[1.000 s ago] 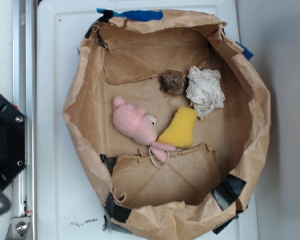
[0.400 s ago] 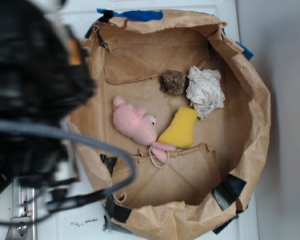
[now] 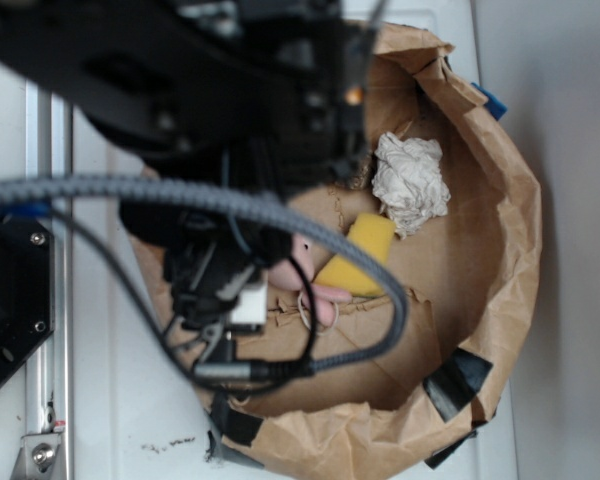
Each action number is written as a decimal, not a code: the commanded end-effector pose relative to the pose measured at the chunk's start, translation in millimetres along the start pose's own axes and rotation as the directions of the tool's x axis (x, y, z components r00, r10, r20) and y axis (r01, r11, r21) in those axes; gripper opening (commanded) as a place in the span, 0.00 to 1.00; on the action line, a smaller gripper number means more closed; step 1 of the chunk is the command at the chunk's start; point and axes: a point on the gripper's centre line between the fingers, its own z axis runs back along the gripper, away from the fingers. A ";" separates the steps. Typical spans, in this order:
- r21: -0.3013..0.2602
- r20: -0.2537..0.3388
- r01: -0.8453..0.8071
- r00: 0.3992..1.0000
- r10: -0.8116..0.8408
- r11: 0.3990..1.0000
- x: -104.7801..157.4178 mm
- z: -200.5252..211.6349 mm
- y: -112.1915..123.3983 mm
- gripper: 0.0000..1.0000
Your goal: Grab the rock.
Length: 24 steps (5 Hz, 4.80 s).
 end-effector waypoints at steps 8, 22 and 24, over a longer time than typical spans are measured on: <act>-0.027 -0.011 0.254 0.967 -0.255 0.967 11.4 -94.9 47.4 1.00; 0.005 -0.006 0.261 0.965 -0.261 0.965 38.6 -165.0 75.9 1.00; -0.028 -0.036 0.295 0.954 -0.296 0.955 38.0 -189.0 58.0 1.00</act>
